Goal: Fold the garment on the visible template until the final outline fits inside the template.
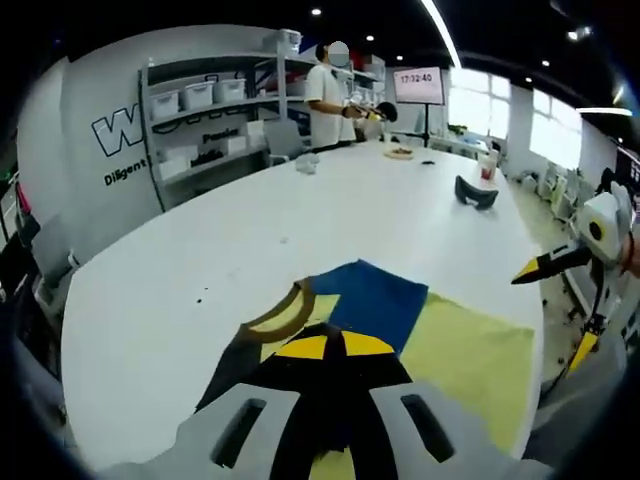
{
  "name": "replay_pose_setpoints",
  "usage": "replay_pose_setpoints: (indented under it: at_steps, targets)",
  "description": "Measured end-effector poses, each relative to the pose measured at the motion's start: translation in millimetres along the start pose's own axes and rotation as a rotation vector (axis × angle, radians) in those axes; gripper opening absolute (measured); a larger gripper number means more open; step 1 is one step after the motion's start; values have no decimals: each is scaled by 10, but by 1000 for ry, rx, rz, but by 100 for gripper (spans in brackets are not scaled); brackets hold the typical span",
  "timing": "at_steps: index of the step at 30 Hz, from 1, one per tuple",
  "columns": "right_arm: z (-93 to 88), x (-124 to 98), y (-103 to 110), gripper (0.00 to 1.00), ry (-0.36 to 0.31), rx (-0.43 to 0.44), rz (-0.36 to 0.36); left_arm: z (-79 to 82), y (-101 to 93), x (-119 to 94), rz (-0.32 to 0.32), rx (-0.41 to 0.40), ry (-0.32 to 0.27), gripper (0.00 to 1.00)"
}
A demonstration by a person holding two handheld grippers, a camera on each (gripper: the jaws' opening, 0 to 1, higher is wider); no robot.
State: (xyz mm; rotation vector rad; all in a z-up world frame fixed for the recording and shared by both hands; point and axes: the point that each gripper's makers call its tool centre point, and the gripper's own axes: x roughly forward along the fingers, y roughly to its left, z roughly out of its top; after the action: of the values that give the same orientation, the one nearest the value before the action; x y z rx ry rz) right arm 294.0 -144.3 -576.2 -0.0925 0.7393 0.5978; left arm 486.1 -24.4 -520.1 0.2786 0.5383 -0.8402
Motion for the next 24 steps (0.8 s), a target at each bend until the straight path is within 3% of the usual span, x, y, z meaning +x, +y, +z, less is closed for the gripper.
replay_pose_setpoints:
  at_steps: [5, 14, 22, 24]
  targets:
    - [-24, -18, -29, 99, 8, 1, -6, 109, -163, 202, -5, 17, -19, 5]
    - [-119, -36, -70, 99, 26, 10, -11, 69, -547, 611, -92, 8, 44, 5]
    - [-183, -58, -122, 99, 39, 18, -16, 40, -682, 909, -126, -7, 69, 5]
    - [-192, -61, -134, 99, 39, 21, -19, 45, -713, 974, -148, -42, 66, 5]
